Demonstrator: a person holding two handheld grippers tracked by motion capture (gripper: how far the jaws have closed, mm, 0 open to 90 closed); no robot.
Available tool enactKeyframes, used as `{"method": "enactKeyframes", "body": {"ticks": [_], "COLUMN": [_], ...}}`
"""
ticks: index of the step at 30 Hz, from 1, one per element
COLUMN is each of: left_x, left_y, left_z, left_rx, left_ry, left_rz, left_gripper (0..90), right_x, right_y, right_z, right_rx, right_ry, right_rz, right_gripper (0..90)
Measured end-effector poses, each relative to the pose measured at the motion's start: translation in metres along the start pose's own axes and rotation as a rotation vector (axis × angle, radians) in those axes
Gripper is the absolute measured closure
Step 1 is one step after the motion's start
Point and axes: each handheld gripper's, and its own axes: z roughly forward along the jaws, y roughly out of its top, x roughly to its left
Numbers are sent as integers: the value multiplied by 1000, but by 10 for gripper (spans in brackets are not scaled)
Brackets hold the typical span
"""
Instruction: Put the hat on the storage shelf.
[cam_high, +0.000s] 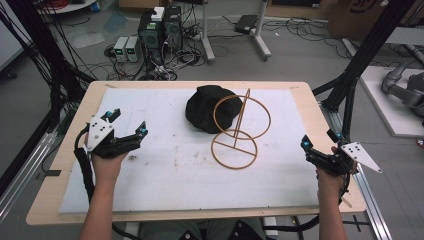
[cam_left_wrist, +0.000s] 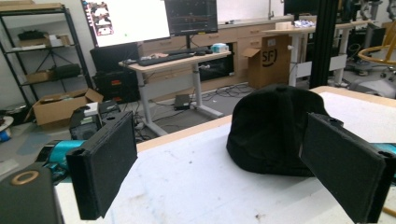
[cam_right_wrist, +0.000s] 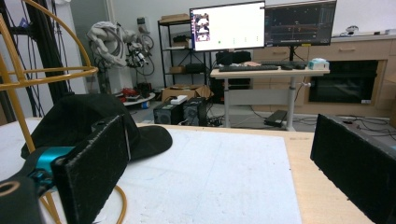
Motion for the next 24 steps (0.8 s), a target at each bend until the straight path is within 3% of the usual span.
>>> {"method": "enactKeyframes", "body": {"ticks": [19, 24], "left_x": [-27, -31], "left_y": [-1, -4], "left_z": [57, 69], "left_rx": [10, 22], "left_ry": [-64, -76], "left_rz": [-24, -54], "left_gripper": [115, 115], "right_x": [-1, -1], "right_y": [-1, -2], "right_z": [1, 1], "right_rx": [4, 8], "right_ry": [0, 0], "right_rz": [-1, 0], "right_gripper": [41, 41]}}
